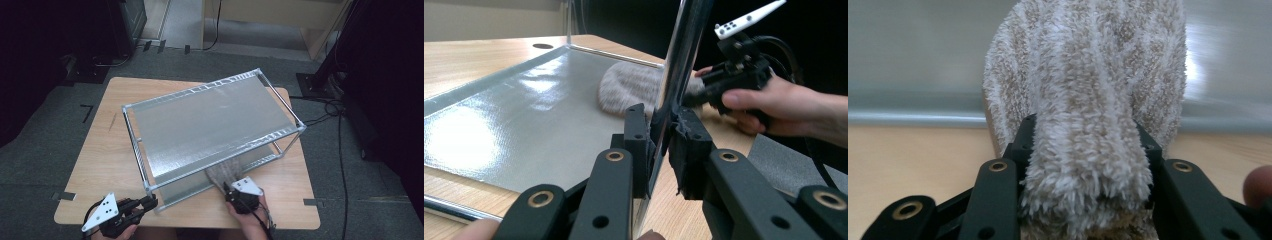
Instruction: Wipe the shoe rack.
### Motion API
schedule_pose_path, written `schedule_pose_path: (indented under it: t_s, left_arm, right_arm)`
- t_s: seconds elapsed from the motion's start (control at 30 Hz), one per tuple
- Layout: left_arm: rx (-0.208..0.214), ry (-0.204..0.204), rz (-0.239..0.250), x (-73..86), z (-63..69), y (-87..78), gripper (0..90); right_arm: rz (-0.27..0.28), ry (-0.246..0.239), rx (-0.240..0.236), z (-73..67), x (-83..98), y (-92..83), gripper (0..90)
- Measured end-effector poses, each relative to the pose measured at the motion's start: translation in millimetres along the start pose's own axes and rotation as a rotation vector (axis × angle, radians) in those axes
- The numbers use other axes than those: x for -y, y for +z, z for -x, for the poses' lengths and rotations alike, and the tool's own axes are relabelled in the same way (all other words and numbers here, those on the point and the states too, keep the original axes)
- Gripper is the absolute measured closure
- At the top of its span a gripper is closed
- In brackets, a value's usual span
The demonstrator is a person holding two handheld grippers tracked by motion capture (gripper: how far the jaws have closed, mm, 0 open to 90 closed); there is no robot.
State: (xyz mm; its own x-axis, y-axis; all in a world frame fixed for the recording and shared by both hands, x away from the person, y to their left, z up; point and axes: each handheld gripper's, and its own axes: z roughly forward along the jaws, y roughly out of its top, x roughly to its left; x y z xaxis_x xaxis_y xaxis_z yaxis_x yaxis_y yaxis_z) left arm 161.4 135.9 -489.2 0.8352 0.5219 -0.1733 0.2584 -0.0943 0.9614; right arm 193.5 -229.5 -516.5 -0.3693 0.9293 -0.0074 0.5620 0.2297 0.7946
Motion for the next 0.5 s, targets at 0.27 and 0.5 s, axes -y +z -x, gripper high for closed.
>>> schedule_pose_path:
  t_s: [0.27, 0.5]
  left_arm:
    - [0.004, -0.001, 0.001, 0.0, 0.5, 2.4, 79.0]
    - [0.002, 0.005, -0.003, -0.2, 2.1, 3.7, 79.1]
  right_arm:
    - [0.001, -0.143, -0.254, -71.6, -2.5, 0.7, 59.6]
    - [0.018, -0.198, -0.326, -79.2, -7.1, 4.3, 59.6]
